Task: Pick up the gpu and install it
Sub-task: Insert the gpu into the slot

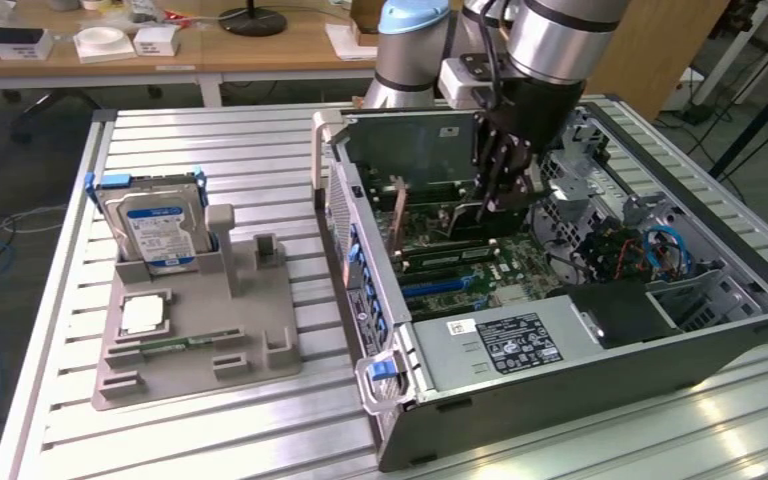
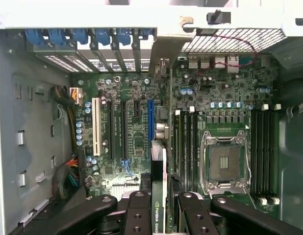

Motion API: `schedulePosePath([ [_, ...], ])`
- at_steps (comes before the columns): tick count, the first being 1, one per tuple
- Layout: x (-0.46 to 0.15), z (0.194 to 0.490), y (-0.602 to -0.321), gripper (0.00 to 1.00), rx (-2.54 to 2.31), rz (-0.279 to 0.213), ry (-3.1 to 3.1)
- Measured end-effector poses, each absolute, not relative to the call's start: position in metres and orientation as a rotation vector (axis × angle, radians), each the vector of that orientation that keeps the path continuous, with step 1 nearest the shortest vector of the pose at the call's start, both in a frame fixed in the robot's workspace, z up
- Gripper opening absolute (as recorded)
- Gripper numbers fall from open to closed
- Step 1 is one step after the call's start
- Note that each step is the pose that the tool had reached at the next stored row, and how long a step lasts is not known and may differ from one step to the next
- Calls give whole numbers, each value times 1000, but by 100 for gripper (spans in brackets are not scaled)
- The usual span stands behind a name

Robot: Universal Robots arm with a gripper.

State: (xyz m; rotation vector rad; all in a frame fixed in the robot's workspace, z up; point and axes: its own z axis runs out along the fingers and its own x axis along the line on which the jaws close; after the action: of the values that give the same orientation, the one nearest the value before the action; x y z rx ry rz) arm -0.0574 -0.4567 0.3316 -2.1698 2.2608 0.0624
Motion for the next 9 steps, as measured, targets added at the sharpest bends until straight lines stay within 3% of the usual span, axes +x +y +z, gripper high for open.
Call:
schedulePosePath([
  [9, -57, 322, -466, 26, -2172, 62, 2260],
])
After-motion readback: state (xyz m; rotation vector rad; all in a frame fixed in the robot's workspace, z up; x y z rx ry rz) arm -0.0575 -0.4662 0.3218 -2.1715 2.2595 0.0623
